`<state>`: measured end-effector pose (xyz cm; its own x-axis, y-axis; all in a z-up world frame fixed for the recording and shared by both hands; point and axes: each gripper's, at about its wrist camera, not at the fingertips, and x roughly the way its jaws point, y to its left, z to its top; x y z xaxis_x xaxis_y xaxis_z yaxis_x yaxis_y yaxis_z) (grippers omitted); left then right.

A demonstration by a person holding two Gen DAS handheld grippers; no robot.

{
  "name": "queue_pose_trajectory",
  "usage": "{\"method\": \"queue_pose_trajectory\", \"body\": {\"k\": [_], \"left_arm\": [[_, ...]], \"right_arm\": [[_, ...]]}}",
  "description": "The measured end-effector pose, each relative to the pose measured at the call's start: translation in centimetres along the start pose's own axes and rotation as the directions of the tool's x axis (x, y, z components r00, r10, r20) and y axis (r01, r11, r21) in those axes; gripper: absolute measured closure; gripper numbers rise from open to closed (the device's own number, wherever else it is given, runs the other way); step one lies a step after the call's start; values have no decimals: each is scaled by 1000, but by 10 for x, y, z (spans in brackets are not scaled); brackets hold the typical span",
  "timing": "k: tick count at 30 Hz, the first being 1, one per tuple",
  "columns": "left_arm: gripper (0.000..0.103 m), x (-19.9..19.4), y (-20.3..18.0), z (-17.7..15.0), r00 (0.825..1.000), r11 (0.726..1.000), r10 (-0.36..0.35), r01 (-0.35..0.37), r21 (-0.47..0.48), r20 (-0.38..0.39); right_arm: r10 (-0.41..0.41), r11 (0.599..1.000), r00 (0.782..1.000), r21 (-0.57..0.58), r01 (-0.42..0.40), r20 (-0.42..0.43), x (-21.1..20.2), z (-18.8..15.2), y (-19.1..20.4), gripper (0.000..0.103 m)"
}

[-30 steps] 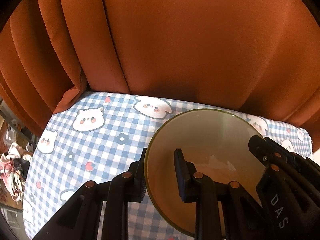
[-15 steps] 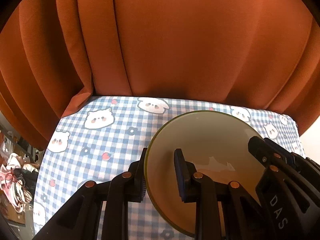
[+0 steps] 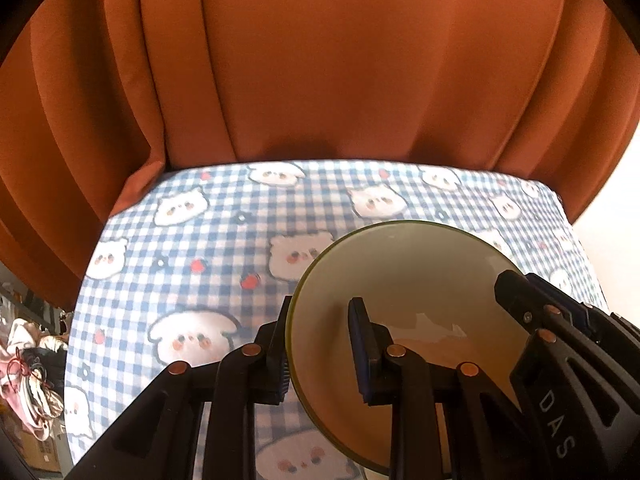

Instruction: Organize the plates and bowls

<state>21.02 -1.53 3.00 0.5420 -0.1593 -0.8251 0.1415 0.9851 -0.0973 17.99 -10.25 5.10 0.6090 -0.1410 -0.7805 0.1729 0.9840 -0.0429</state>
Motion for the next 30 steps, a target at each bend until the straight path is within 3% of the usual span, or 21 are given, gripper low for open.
{"method": "queue_pose_trajectory", "body": {"k": [12, 30], "left_arm": [[80, -5, -31, -49, 999, 1000, 3, -4, 0, -52], [79, 1, -65, -92, 992, 991, 108, -112, -69, -65]], "right_arm": [[-4, 1000, 998, 2, 4, -59, -9, -42, -40, 86], [92, 992, 990, -75, -101, -107, 7, -77, -80, 86]]}}
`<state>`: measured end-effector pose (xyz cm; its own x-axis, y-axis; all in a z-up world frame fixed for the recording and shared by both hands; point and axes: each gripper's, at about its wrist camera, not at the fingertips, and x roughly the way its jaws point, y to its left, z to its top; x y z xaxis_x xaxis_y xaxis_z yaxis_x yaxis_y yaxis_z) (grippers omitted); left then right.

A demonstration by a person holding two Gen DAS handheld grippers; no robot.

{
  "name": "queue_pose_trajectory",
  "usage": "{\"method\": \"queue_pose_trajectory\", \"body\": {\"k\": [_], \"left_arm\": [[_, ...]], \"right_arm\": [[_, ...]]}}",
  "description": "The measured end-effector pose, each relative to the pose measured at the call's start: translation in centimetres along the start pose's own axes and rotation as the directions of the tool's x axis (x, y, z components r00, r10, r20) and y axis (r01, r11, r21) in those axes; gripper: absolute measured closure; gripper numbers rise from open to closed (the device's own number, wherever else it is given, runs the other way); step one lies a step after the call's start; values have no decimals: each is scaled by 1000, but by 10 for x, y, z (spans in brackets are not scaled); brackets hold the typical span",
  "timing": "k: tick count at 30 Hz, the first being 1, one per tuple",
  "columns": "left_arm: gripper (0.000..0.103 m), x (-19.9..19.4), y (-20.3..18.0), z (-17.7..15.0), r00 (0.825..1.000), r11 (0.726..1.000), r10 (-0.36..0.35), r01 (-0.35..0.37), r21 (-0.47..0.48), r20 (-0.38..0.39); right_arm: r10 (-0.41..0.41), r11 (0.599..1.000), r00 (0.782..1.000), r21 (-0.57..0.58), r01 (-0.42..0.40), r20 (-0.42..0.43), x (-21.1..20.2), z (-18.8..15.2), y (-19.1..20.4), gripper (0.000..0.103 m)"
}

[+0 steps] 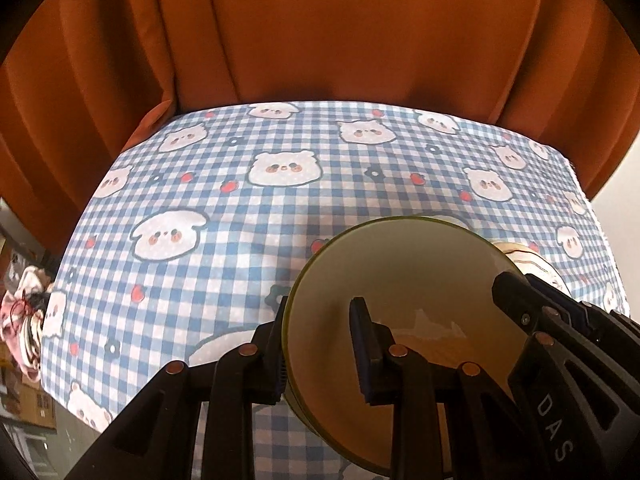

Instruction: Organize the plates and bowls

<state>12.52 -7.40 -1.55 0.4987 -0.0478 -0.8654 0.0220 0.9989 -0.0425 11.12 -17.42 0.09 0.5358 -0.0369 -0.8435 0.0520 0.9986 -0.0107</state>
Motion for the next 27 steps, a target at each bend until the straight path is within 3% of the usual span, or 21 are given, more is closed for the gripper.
{"method": "queue_pose_trajectory", "body": {"k": [10, 17, 23, 27], "left_arm": [[79, 11, 9, -9, 997, 993, 75, -78, -92, -32], [79, 25, 11, -15, 994, 987, 84, -93, -134, -76], [78, 26, 5, -18, 992, 985, 115, -121, -125, -53], [63, 27, 5, -21, 995, 985, 94, -99, -140, -41]], "right_arm": [[69, 993, 997, -91, -73, -40, 20, 2, 9, 86], [85, 987, 993, -134, -94, -76, 35, 0, 13, 86], [98, 982, 993, -156, -107, -67, 40, -2, 10, 86], [116, 980, 992, -159, -123, -51, 40, -4, 8, 86]]}}
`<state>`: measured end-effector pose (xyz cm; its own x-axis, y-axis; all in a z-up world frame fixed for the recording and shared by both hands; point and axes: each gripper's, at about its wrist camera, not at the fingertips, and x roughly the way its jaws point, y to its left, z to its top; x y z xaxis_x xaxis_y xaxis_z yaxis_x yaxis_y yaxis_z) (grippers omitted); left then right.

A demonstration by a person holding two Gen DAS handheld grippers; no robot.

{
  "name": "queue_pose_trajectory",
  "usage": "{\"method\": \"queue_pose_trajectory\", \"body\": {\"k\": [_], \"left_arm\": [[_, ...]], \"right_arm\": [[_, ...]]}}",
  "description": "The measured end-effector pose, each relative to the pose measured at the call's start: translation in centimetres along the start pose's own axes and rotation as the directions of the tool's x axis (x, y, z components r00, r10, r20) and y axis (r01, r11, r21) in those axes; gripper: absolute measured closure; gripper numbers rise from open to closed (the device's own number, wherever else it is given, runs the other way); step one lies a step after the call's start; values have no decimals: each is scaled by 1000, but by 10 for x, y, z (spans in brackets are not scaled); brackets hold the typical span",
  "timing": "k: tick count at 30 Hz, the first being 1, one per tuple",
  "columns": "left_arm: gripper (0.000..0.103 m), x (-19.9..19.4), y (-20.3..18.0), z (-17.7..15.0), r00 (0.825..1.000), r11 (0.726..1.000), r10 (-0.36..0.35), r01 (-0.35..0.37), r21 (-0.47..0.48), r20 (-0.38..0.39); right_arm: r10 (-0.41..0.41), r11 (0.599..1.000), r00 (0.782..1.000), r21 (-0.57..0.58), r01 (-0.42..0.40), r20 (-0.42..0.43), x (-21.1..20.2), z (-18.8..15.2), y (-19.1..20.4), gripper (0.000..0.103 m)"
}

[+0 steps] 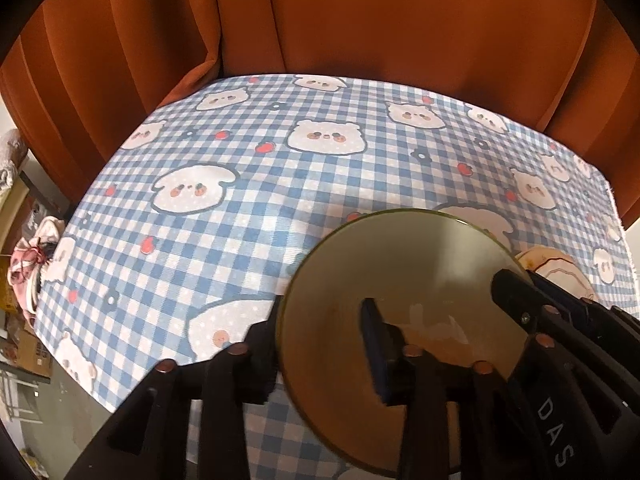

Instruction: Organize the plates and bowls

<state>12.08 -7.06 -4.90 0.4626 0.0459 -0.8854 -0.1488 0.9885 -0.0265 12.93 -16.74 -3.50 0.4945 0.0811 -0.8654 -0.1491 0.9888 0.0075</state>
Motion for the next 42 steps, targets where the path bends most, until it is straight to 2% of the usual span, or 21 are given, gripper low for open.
{"method": "queue_pose_trajectory", "body": {"k": [4, 6, 7, 8, 10, 16, 27, 32, 35, 37, 39, 42], "left_arm": [[48, -3, -1, -2, 999, 999, -34, 34, -7, 0], [41, -4, -2, -1, 999, 999, -40, 40, -5, -4], [37, -4, -2, -1, 999, 999, -42, 42, -8, -3], [33, -4, -2, -1, 999, 999, -48, 48, -12, -3], [29, -5, -1, 1, 999, 998, -53, 53, -15, -4], [18, 1, 5, 0, 997, 998, -68, 69, 15, -36], [16, 21, 16, 13, 987, 989, -110, 120, 83, -113], [16, 35, 14, 18, 977, 983, -123, 145, 117, -171], [16, 41, 12, 19, 972, 978, -130, 158, 134, -196], [16, 44, 11, 19, 967, 974, -136, 170, 147, -216], [17, 48, 12, 19, 959, 970, -159, 196, 142, -236], [17, 48, 11, 20, 955, 964, -176, 216, 157, -237]], "right_arm": [[15, 1000, 1000, -22, -15, -4, 0, 1, 0, 84], [18, 1000, 1000, -25, -18, -7, -2, 1, -1, 79], [12, 1000, 1000, -21, -12, -4, -2, 2, -1, 66], [12, 1000, 1000, -14, -12, -2, -3, 2, -2, 45], [23, 1000, 1000, 15, -23, 13, -6, 2, -6, 31], [25, 998, 999, 54, -23, -26, 1, 2, -10, 31], [75, 980, 991, 194, -53, -112, 29, 3, -20, 32], [96, 968, 983, 244, -56, -154, 41, 1, -22, 55], [114, 963, 980, 261, -69, -161, 45, 1, -22, 57], [136, 960, 976, 266, -88, -168, 47, 0, -20, 65], [141, 959, 975, 269, -91, -174, 47, 0, -19, 66], [152, 953, 971, 289, -95, -182, 48, -1, -20, 66]]}}
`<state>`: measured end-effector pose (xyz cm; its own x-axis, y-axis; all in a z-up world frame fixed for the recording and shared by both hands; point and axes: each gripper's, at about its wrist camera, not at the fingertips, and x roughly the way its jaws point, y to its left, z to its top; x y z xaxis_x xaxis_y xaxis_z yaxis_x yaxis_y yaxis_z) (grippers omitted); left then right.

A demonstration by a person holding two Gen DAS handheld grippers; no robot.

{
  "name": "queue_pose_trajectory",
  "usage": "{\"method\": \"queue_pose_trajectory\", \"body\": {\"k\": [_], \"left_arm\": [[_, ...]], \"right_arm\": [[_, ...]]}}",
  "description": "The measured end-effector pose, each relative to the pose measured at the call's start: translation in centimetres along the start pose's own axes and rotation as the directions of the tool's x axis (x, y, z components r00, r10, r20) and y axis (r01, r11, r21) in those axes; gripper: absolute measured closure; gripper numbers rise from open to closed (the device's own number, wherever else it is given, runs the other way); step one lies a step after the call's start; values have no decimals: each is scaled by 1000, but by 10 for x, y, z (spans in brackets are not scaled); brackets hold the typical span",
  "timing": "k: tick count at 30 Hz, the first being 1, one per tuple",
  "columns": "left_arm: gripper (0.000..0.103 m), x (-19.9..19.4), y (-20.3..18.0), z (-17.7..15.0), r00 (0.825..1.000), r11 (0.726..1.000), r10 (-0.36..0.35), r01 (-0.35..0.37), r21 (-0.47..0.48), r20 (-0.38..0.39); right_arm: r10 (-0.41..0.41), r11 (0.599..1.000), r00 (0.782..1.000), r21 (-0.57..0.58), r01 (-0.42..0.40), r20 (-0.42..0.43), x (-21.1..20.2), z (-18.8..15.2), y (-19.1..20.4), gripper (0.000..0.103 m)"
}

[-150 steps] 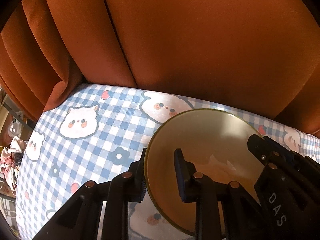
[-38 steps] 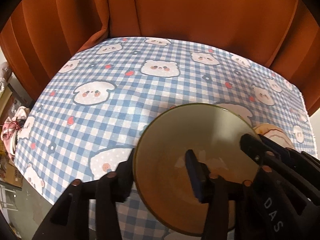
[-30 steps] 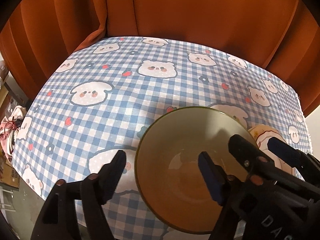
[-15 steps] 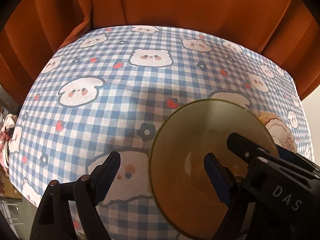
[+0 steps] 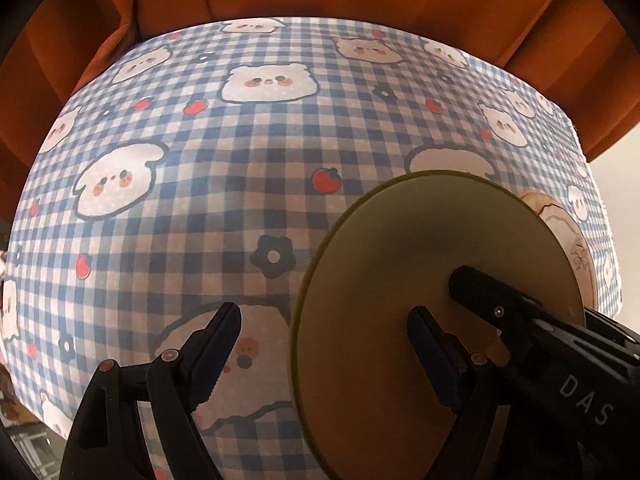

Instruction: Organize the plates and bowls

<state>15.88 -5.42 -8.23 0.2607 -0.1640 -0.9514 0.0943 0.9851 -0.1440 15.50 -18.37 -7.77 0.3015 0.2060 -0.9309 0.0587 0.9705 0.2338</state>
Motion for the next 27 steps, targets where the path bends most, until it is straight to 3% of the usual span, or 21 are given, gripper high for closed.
{"method": "queue_pose_trajectory", "body": {"k": [7, 13, 16, 27], "left_arm": [[18, 1, 3, -2, 998, 997, -65, 65, 31, -1], [34, -3, -1, -2, 991, 988, -134, 134, 77, 2], [48, -5, -3, 0, 983, 978, -183, 183, 105, -9], [49, -13, 10, -8, 971, 969, -230, 235, 81, -58]], "right_arm": [[7, 998, 1000, 61, -6, -22, 2, -5, -4, 66], [-27, 996, 999, 90, 28, -17, 0, -8, -2, 66], [-51, 994, 999, 97, 52, -15, 0, -8, 1, 64], [-117, 986, 993, 121, 113, 24, -9, -18, 17, 63]]}}
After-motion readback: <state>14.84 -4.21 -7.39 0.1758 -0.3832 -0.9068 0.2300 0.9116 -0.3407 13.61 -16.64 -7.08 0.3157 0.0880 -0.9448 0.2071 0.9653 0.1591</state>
